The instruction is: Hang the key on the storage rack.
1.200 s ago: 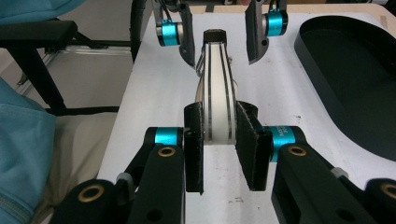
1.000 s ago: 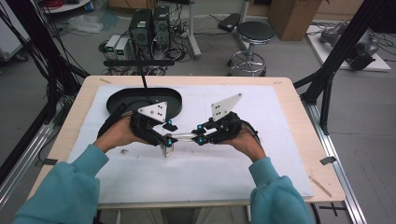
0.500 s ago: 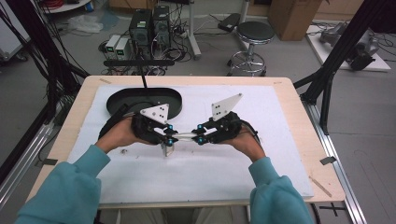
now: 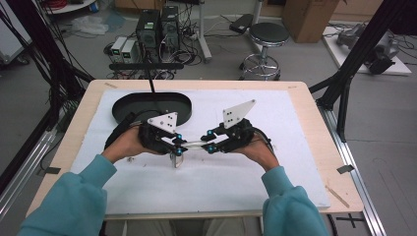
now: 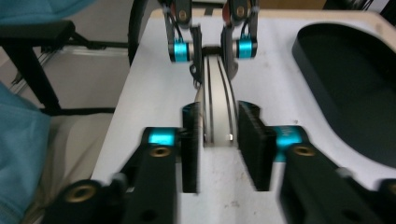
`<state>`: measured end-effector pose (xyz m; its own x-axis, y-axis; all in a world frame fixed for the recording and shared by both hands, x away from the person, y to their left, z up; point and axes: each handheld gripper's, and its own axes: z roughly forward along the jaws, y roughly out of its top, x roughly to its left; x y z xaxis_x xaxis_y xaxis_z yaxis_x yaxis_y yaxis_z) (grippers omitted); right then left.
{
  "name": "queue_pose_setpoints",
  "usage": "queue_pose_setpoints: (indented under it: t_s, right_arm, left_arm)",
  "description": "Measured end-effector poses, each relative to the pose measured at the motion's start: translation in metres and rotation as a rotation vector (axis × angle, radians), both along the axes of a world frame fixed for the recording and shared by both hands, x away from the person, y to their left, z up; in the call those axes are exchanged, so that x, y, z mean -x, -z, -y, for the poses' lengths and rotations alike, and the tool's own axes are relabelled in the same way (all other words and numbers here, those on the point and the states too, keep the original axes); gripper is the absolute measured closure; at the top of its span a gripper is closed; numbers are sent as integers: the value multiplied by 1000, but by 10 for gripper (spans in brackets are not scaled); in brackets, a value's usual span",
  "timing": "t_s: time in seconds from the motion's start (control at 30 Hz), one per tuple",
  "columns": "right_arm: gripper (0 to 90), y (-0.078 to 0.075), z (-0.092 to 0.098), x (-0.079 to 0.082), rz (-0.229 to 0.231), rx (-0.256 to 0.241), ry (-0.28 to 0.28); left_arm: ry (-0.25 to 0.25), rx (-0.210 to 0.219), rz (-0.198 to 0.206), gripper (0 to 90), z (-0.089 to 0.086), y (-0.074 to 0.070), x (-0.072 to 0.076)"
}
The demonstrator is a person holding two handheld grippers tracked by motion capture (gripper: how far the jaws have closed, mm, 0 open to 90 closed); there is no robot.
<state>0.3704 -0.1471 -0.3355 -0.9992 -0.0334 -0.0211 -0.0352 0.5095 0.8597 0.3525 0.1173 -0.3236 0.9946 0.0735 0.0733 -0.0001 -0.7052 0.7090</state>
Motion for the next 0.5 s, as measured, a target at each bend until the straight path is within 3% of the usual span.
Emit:
queue_pose_setpoints:
  t_s: [0.07, 0.1, 0.17, 0.27, 0.33, 0.5]
  right_arm:
    - [558, -2, 1, 2, 14, -17, 22]
    - [442, -3, 1, 3, 33, -26, 36]
    - [190, -3, 1, 5, 100, -39, 146]
    - [11, -2, 4, 6, 87, -60, 254]
    - [7, -2, 8, 7, 79, -99, 305]
    - [7, 0, 23, 13, 53, -175, 354]
  left_arm:
    - [-4, 2, 5, 741, 0, 0, 0]
    - [-9, 6, 6, 741, 0, 0, 1]
    - [-12, 12, 9, 741, 0, -1, 1]
    - [-22, 26, 13, 741, -1, -2, 2]
    - [-25, 27, 15, 741, -3, -3, 1]
    - [-53, 61, 31, 741, -8, -7, -1]
